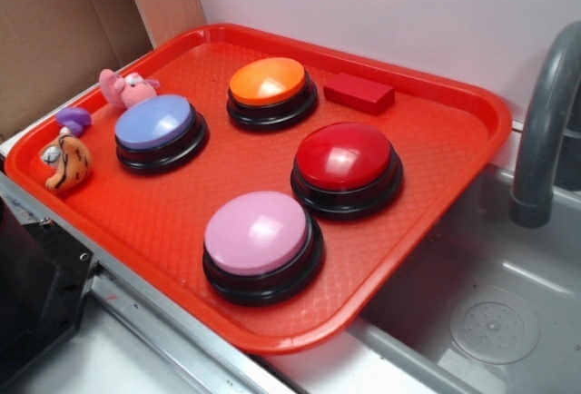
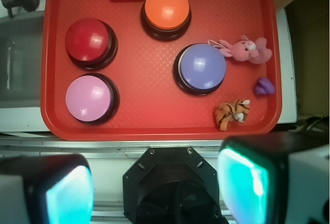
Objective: Push the red button.
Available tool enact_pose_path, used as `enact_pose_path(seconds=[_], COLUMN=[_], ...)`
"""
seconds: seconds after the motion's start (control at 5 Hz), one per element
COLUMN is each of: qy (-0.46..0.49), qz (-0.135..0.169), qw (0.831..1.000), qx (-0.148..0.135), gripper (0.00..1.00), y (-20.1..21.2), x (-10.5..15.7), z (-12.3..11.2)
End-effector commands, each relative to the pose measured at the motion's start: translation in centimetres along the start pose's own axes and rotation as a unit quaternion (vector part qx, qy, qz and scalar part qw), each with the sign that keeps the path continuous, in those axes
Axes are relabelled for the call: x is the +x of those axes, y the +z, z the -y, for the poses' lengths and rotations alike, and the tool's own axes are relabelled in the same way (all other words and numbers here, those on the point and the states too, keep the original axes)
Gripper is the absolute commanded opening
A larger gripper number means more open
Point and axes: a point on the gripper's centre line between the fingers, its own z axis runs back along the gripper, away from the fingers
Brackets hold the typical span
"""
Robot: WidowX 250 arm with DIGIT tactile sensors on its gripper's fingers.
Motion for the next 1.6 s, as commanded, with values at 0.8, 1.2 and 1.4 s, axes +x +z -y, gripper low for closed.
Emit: enact_pose_path(seconds=[0.8,1.2,1.4], qy=[-0.274,-0.254,-0.254], qz=[0.040,0.019,0.019], qw=[0.960,0.966,0.966], qx=[0.042,0.047,0.047], gripper=[1.00,1.00,1.00], y=[-14.1,-15.8,-15.8], x=[12.0,12.9,12.9], z=[9.2,9.6,9.6])
